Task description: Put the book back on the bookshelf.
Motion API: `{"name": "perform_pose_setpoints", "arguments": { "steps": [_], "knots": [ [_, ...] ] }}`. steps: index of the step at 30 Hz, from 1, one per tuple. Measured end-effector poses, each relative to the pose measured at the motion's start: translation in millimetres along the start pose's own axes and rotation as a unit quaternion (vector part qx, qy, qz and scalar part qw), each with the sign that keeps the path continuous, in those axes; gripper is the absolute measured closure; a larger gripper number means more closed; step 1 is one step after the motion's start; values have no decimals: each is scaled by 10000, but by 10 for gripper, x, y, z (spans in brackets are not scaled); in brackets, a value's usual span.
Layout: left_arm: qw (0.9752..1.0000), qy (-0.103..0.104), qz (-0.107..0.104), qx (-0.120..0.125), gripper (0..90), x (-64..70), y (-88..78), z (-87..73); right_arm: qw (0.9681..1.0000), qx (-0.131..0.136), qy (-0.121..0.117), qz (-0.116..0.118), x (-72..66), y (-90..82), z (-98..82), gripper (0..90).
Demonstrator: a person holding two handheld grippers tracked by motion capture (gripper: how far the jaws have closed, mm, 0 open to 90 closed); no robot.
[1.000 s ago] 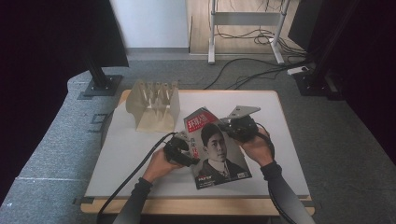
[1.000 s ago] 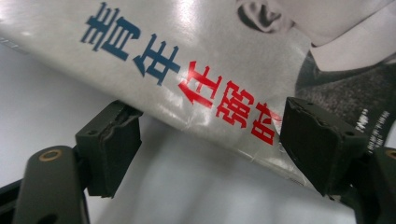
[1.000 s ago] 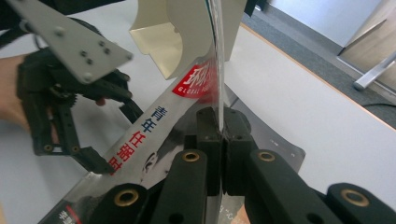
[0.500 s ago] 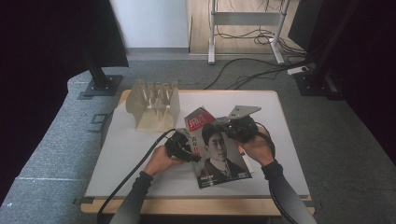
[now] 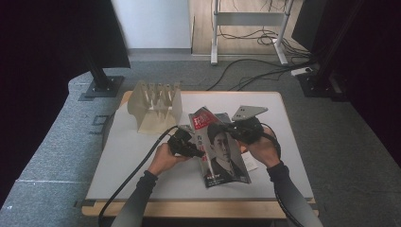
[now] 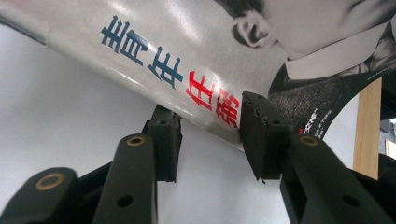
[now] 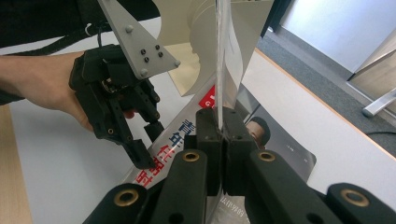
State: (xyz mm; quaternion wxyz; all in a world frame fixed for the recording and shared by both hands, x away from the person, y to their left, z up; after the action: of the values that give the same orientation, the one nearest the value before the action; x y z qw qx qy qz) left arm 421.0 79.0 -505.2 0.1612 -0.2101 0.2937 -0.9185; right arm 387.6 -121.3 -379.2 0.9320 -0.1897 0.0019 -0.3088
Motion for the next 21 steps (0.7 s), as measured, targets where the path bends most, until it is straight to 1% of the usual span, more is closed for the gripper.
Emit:
{"name": "perform_pose_setpoints", "arguments": {
  "steps": [4, 6, 8, 10, 12, 14, 16, 17, 18, 19, 20, 21],
  "knots": [
    [10000, -72, -21, 36, 656, 0, -15, 14, 10000, -23, -27, -14, 2, 4, -6, 868],
    [9999, -114, 2, 68, 677, 7, -36, 31, 10000, -21, -48, -43, 6, 5, -4, 868],
    [9999, -96, 55, 131, 697, 9, -79, 62, 9999, -16, -84, -74, 20, -4, 5, 866],
    [9996, -23, 163, 234, 720, 7, -140, 106, 9998, 14, -134, -147, 35, -15, 25, 866],
    [9982, 141, 431, 381, 747, -2, -245, 188, 9995, 28, -212, -234, 59, -27, 60, 863],
    [9957, 299, 690, 536, 775, -2, -339, 257, 9991, 38, -254, -335, 79, -25, 95, 857],
    [9909, 537, 992, 729, 798, 17, -461, 312, 9988, 14, -297, -400, 99, -18, 109, 851],
    [9904, 581, 1027, 719, 807, 25, -500, 314, 9987, 12, -265, -431, 113, -15, 108, 850],
    [9897, 644, 1078, 685, 812, 37, -525, 305, 9989, -4, -230, -413, 127, -16, 97, 851],
    [9897, 663, 1101, 633, 812, 50, -533, 293, 9991, -8, -180, -396, 138, -13, 80, 853],
    [9896, 695, 1141, 527, 812, 67, -539, 268, 9991, -30, -160, -397, 143, -11, 62, 855],
    [9893, 718, 1164, 507, 812, 80, -542, 256, 9991, -56, -125, -400, 150, -9, 28, 856]
  ]
}}
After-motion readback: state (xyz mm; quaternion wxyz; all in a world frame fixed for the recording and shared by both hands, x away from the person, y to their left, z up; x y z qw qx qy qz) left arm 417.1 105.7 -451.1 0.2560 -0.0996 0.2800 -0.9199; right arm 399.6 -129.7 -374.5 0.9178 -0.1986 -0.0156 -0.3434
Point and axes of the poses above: each handheld gripper's, and its own axes: y roughly forward along the jaws, z roughly out of its top, x roughly to its right, the point moved 4 cm from there along y, roughly forward along the jaws, and after that the axes turned 11 degrees about x, right-handed, at the moved point
